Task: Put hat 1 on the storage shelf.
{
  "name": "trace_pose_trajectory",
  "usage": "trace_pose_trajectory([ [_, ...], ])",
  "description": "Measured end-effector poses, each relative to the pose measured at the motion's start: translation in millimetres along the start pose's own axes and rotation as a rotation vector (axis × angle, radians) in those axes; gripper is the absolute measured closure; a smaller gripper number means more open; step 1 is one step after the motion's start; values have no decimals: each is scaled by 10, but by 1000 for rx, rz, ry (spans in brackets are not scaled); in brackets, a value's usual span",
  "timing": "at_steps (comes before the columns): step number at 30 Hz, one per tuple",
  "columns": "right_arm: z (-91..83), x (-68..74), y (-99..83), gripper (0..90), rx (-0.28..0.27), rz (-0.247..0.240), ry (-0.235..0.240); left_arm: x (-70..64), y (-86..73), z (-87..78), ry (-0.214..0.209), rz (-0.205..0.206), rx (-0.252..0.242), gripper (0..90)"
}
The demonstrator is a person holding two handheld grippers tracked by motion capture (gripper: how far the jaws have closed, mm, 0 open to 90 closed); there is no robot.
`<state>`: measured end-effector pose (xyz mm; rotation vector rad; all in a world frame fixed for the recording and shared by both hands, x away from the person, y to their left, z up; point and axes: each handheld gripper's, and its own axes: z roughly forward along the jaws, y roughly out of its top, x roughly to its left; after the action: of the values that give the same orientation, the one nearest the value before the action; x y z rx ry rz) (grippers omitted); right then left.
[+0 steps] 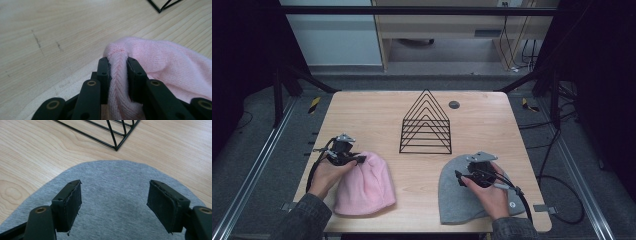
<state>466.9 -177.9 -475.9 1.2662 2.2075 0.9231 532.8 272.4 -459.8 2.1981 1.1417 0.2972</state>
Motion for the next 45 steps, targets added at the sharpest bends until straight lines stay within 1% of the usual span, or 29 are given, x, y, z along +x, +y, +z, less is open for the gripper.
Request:
trace_pose_trajectory([
  [2,-3,19,10,272,-7,-2,10,-63,42,-100,12,20,-33,745],
  [3,-3,30,17,272,-13,-8,12,-85,56,-136,13,26,-42,746],
  [4,-5,64,30,270,-18,-20,19,-119,76,-193,18,34,-62,747],
  [5,-10,82,37,269,-19,-17,24,-144,87,-226,19,36,-73,748],
  [6,-12,96,48,269,-26,-27,27,-170,103,-272,22,47,-85,748],
  [7,-12,96,48,269,-26,-27,27,-214,127,-338,24,56,-102,748],
  [10,-38,161,83,267,-37,-45,32,-293,170,-450,23,63,-132,750],
  [11,-46,183,94,264,-40,-60,33,-324,186,-485,31,69,-137,750],
  [12,-67,236,116,257,-43,-73,36,-341,197,-503,32,75,-138,751],
  [14,-90,292,145,243,-53,-91,43,-396,255,-563,44,101,-124,751],
  [15,-90,292,145,243,-53,-91,43,-396,255,-563,44,101,-124,751],
  [17,-108,358,178,229,-58,-105,47,-404,308,-617,46,121,-123,752],
  [19,-119,433,216,215,-65,-113,63,-409,351,-672,45,121,-135,753],
  [20,-128,483,248,211,-74,-112,76,-410,381,-727,43,122,-148,753],
  [21,-136,507,267,210,-80,-114,81,-410,381,-727,43,122,-148,754],
  [23,-138,527,279,207,-86,-112,88,-421,404,-798,41,127,-168,755],
  [24,-131,576,288,202,-85,-117,105,-429,412,-826,44,130,-174,756],
  [25,-130,592,287,202,-82,-121,109,-444,422,-872,44,130,-193,757],
  [26,-124,607,285,201,-80,-128,111,-453,430,-894,43,131,-201,757],
  [27,-120,620,282,200,-78,-131,115,-453,430,-894,43,131,-201,757],
  [28,-120,633,279,200,-73,-131,116,-480,446,-936,43,136,-220,757],
  [29,-115,638,276,200,-76,-137,114,-480,446,-936,43,136,-220,757],
  [33,-121,652,270,214,-84,-137,114,-548,496,-1047,62,176,-256,758],
  [35,-122,654,258,233,-91,-129,121,-562,517,-1101,63,180,-280,758],
  [38,-126,666,248,243,-98,-126,130,-593,541,-1159,54,184,-312,758],
  [41,-132,679,252,248,-106,-124,121,-625,564,-1182,54,198,-333,759],
  [43,-129,685,260,255,-117,-118,121,-648,592,-1194,57,212,-336,759],
  [45,-132,688,283,268,-131,-121,112,-681,632,-1205,53,214,-347,759],
])
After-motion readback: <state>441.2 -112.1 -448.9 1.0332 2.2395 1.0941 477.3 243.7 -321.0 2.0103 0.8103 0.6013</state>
